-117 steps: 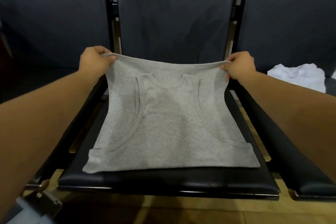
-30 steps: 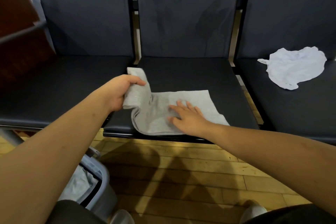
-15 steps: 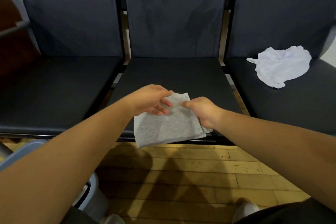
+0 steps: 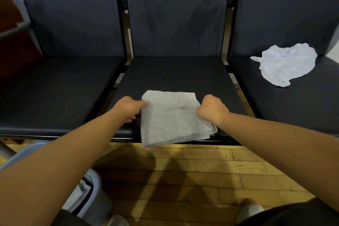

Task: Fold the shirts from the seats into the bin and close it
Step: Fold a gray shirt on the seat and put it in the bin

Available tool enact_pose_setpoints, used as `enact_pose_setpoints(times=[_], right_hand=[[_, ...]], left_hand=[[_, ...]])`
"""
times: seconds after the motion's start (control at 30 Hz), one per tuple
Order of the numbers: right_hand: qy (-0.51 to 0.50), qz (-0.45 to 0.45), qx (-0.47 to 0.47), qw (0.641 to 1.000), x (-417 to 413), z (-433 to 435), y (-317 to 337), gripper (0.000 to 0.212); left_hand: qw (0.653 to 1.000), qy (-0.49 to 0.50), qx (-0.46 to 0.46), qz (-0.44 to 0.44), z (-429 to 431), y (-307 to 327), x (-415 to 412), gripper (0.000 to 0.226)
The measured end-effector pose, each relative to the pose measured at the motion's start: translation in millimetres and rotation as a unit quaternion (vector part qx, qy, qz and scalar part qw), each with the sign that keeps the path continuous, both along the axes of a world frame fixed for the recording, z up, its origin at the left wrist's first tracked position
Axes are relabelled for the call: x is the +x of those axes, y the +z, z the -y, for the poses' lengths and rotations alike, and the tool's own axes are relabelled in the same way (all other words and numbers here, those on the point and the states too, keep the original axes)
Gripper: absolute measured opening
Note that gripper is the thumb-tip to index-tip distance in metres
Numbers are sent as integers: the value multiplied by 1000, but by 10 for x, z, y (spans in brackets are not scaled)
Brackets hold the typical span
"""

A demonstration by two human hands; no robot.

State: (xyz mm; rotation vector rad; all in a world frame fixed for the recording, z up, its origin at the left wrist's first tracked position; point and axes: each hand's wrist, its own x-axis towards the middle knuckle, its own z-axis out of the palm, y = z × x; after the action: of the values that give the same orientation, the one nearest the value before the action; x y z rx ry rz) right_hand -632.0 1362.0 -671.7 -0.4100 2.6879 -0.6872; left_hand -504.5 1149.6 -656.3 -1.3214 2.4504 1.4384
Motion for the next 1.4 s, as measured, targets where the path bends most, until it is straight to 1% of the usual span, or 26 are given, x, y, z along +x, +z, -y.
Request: enact_pose_setpoints(times=[0.07,0.13,0.2,0.27,0.33,0.37,0.43,0.5,0.53,0.67,0.8,0.93,1.0,1.1,1.23,1.33,1.4], right_hand=[[6,-8,31,999,3,24,2,17],[10,19,17,1000,4,83,-14,15],[4,64,-8,998,11,143,-55,8],[-16,106,-66,992,26,163,-74,7],[-41,141,-158,976,24,160,-53,13],[-49,166,-208,963,21,157,-29,17],[-56,229,-310,921,45,159,61,21],[-46,275,-385,880,78,192,171,21],[-29,279,-404,870,98,223,224,22],[23,247,-434,866,251,521,443,23],[68,244,-444,860,522,1112,576,25],[112,256,-426,860,986,1831,598,23],[135,274,-416,857,1286,2191,553,22],[181,292,-386,856,1808,2669,382,20],[237,316,-336,855,2555,3150,4,15],[268,351,-287,850,3095,3423,-407,23],[290,366,-238,852,3429,3545,-698,27]], left_hand=[[1000,-6,-9,7,-32,8,-13,62],[1000,-8,-14,3,-81,-2,-29,64],[999,11,34,-29,-116,-39,-71,62],[991,29,115,-68,-124,-65,-116,56],[977,40,183,-100,-105,-53,-127,51],[969,49,211,-120,-88,-35,-127,49],[951,71,253,-165,-36,20,-88,41],[932,85,284,-208,58,66,-20,39],[926,88,292,-224,114,88,35,39],[917,126,269,-265,382,193,341,36],[905,182,267,-278,763,335,826,28],[895,236,251,-284,1180,363,1457,24],[881,272,246,-298,1412,294,1852,30],[859,329,240,-309,1693,97,2519,39],[830,401,245,-299,1859,-316,3373,37],[794,473,258,-282,1857,-693,3969,38],[770,524,242,-271,1829,-963,4324,40]])
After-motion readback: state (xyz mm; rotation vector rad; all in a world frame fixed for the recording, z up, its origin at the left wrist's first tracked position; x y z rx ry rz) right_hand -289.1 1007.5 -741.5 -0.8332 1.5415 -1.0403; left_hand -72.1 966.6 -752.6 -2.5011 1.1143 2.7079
